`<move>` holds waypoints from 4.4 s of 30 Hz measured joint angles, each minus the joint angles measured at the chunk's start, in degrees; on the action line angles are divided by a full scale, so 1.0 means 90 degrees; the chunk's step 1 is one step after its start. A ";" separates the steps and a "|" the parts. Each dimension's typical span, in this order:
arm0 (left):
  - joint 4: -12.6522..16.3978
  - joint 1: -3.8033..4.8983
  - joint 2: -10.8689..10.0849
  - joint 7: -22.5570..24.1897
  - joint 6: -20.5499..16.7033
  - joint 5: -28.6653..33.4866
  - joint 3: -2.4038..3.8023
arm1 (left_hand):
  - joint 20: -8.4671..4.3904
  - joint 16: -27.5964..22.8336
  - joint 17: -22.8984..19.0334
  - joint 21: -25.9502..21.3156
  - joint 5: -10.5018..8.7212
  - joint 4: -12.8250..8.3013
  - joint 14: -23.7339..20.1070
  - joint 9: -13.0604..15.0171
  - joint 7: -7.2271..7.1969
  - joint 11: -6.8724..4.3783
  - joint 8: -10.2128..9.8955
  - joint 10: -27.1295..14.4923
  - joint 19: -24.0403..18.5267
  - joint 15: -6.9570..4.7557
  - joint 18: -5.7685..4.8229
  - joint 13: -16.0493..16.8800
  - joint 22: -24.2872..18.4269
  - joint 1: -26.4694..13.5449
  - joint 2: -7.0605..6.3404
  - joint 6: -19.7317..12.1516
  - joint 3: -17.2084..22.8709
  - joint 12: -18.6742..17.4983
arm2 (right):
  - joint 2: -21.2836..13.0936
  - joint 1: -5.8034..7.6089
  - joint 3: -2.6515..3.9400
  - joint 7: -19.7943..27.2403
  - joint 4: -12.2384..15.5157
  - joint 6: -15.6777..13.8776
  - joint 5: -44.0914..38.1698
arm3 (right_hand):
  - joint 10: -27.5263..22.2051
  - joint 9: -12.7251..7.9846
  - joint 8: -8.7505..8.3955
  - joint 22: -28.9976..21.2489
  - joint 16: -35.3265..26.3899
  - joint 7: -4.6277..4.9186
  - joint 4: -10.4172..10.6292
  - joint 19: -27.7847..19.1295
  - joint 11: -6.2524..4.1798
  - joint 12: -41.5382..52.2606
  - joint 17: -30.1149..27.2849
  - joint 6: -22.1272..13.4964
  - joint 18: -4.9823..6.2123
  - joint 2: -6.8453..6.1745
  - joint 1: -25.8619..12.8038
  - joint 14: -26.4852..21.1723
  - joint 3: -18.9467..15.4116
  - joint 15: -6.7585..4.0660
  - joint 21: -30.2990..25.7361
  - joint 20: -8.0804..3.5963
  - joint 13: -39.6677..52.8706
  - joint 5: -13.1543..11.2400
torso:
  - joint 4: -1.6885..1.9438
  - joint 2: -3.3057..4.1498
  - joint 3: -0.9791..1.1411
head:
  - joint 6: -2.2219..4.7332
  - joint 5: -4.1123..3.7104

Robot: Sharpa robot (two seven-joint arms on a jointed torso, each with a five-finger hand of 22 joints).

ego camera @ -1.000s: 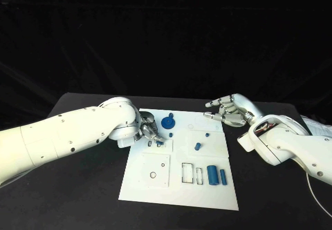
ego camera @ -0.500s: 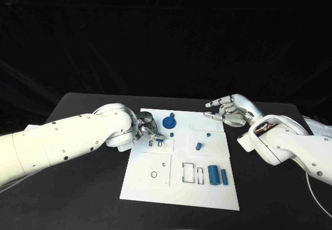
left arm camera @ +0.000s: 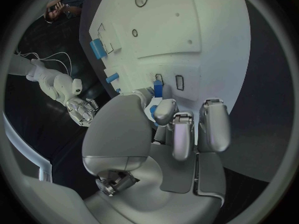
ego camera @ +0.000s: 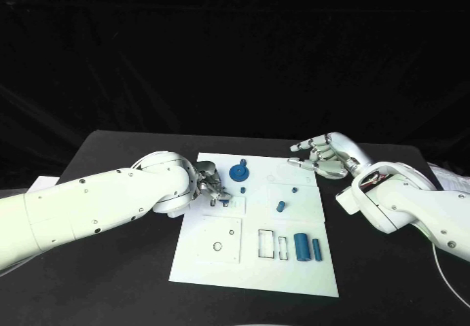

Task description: Assemble the parts on the task board

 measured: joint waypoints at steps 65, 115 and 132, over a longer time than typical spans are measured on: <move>-0.0527 0.0074 0.0468 -0.0284 0.0994 -0.0150 0.0047 | -0.0069 0.0000 -0.0003 0.0171 -0.0029 -0.0238 0.0000 0.0221 -0.0198 -0.0126 0.0202 0.0239 0.0160 0.0000 0.0002 0.0223 0.0004 -0.1671 -0.0032 0.0510 0.0029 0.0198 | 0.0049 -0.0001 -0.0001 0.0016 -0.0017 0.0025 0.0044 | -0.0069 -0.0001 0.0000 -0.0084 -0.0025 0.0000 -0.0010 0.0000 0.0024 -0.0099 0.0002 0.0000 0.0000 0.0078 -0.0078 0.0000 -0.0113 0.0000 -0.0054 0.0000 -0.0119 0.0164 | 0.0002 0.0007 0.0003 | -0.0089 0.0005; -0.1459 0.0698 0.0464 -0.0319 0.1813 0.0377 0.0483 | 0.0206 0.0000 0.0000 -0.0659 -0.0295 -0.0013 0.0000 -0.0611 0.0264 0.0279 -0.0886 -0.0685 -0.0250 0.0206 0.0004 -0.1111 -0.0437 -0.1363 0.0777 -0.0163 -0.3267 -0.1004 | 0.0149 -0.0021 -0.0008 0.0032 -0.0151 0.0028 0.0099 | -0.0113 -0.0001 0.0000 -0.0212 -0.0063 0.0000 -0.0010 -0.0068 0.0025 -0.0213 -0.0001 0.0000 0.0000 0.0078 -0.0078 0.0000 -0.0148 0.0000 -0.0135 0.0022 -0.0207 0.0198 | 0.0016 0.0005 -0.0007 | -0.0040 -0.0020; -0.2191 0.0701 0.0875 -0.0322 0.1895 -0.0001 0.0378 | 0.0136 0.0000 -0.0001 -0.0486 -0.0294 -0.0016 0.0000 -0.0707 0.0145 0.0192 -0.0794 -0.0489 -0.0113 0.0206 0.0002 -0.0925 -0.0208 -0.1229 0.0911 0.0146 -0.3482 -0.0764 | 0.0185 -0.0033 -0.0009 0.0031 -0.0163 0.0029 0.0104 | -0.0113 -0.0001 0.0000 -0.0218 -0.0088 0.0000 -0.0010 -0.0068 0.0025 -0.0213 0.0004 0.0000 0.0000 0.0078 -0.0078 0.0000 -0.0148 0.0000 -0.0135 0.0022 -0.0214 0.0237 | 0.0010 0.0015 -0.0012 | -0.0036 0.0025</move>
